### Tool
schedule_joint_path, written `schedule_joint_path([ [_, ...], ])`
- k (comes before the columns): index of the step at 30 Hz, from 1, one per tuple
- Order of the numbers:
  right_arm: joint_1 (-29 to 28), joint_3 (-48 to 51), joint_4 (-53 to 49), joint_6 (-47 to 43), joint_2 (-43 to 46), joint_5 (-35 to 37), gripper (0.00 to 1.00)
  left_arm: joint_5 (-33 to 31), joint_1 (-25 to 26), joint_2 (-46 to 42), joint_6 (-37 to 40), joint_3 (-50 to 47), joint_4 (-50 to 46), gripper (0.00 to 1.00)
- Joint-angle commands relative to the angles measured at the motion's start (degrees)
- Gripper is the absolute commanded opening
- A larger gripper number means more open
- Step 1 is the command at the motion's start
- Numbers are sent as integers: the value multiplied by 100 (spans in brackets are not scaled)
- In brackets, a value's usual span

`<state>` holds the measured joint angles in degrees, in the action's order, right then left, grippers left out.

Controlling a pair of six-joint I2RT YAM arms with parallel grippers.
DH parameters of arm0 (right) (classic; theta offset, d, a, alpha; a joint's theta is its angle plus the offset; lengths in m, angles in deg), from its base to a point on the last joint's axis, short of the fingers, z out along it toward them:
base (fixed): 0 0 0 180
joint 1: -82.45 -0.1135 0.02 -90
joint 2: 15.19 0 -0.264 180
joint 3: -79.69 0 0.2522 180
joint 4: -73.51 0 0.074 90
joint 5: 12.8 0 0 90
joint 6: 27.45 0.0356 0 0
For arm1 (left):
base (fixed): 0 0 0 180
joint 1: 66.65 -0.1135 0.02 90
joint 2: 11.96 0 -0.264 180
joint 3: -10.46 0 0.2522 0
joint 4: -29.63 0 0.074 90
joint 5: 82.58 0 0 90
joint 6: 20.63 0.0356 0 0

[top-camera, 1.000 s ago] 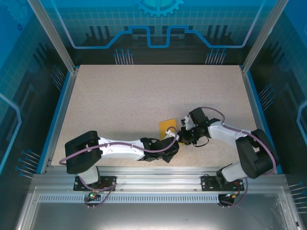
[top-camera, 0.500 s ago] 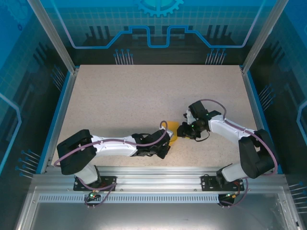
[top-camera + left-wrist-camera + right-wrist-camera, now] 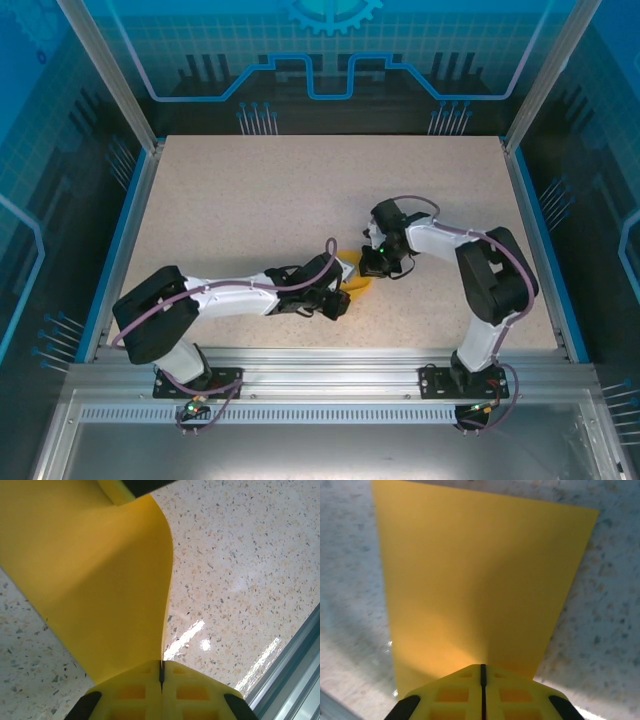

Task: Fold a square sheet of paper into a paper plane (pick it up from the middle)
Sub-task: Third fold the triangle at the center of the table.

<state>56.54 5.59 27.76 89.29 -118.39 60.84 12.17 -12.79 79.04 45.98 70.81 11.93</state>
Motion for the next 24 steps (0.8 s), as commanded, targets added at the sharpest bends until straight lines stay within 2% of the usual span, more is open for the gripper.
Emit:
schedule_joint_path([
  [1, -195, -316, -290, -374, -298, 440, 6, 346, -134, -110, 247, -7, -29, 0],
  [8, -283, -334, -334, -494, -350, 687, 8, 638, -456, -34, 410, 74, -145, 0],
  [17, -278, -340, -369, -556, -374, 591, 9, 1153, -735, 385, 582, 241, -146, 0],
  [24, -281, -425, -398, -529, -280, 496, 12, 1255, -884, 463, 651, 254, -125, 0],
])
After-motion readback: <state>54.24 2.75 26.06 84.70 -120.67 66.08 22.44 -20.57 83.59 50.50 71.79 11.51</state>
